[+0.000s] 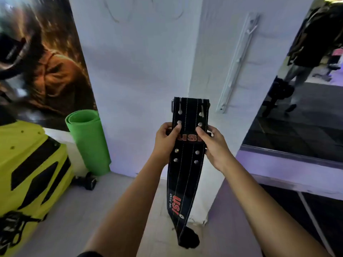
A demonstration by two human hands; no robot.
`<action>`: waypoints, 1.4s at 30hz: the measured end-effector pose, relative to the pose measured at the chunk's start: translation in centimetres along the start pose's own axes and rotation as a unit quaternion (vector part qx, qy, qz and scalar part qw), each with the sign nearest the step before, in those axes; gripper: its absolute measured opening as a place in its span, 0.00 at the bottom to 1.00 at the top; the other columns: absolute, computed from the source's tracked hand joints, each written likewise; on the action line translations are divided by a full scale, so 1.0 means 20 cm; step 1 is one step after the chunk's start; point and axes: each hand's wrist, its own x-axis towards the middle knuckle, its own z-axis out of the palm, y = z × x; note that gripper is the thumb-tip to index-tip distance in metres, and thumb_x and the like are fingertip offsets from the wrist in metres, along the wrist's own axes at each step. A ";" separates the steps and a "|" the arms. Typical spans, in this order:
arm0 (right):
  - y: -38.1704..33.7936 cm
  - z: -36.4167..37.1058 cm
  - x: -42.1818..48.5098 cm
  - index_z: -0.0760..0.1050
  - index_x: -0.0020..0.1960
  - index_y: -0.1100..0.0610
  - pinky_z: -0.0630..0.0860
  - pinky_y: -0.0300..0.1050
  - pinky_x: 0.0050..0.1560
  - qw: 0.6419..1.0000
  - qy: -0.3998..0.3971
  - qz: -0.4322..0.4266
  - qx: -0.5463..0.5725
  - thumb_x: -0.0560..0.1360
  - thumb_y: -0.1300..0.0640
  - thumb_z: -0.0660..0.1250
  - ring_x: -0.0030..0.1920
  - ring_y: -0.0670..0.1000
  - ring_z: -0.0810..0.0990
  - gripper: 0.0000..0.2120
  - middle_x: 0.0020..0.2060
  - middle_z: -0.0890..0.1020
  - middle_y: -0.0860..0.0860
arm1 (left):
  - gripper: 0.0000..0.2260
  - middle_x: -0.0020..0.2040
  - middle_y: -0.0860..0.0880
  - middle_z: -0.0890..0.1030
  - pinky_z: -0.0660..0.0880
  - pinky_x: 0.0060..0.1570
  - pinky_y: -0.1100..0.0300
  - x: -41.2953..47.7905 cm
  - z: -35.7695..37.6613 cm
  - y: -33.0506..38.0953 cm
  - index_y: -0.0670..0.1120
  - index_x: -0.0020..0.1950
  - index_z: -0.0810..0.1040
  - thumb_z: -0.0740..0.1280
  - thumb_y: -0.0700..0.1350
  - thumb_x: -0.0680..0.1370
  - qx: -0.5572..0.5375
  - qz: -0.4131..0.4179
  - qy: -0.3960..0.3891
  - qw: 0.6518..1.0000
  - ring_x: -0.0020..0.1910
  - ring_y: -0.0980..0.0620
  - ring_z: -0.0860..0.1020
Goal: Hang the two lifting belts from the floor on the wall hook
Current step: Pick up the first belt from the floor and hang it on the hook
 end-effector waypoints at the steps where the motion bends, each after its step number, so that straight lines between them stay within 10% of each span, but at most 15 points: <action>1: -0.06 -0.02 -0.03 0.72 0.57 0.55 0.77 0.47 0.37 1.000 0.002 -0.007 0.004 0.73 0.53 0.69 0.45 0.53 0.82 0.14 0.46 0.82 0.52 | 0.04 0.42 0.45 0.80 0.80 0.40 0.60 -0.02 0.04 0.08 0.47 0.45 0.76 0.66 0.46 0.77 -0.002 0.016 -0.015 1.000 0.39 0.49 0.80; 6: -0.36 -0.10 -0.18 0.75 0.57 0.53 0.69 0.42 0.31 0.998 0.036 -0.049 -0.024 0.70 0.43 0.69 0.39 0.48 0.75 0.21 0.44 0.81 0.49 | 0.05 0.46 0.41 0.80 0.78 0.53 0.48 -0.09 0.29 0.44 0.45 0.46 0.76 0.66 0.47 0.77 -0.023 0.090 -0.064 0.994 0.45 0.45 0.81; 19: -1.03 -0.21 -0.30 0.76 0.46 0.54 0.79 0.54 0.43 0.960 0.119 -0.240 0.077 0.70 0.60 0.72 0.47 0.56 0.82 0.07 0.42 0.83 0.51 | 0.14 0.53 0.44 0.84 0.79 0.55 0.53 -0.17 0.58 0.94 0.44 0.58 0.78 0.67 0.50 0.76 0.016 0.201 -0.205 0.958 0.53 0.47 0.83; 42: -1.33 -0.21 -0.46 0.72 0.36 0.52 0.69 0.45 0.40 0.943 0.157 -0.290 0.045 0.70 0.61 0.72 0.45 0.49 0.77 0.10 0.39 0.80 0.48 | 0.07 0.50 0.43 0.85 0.80 0.51 0.54 -0.32 0.48 0.55 0.43 0.51 0.80 0.71 0.42 0.73 0.050 0.064 -0.304 0.949 0.49 0.45 0.84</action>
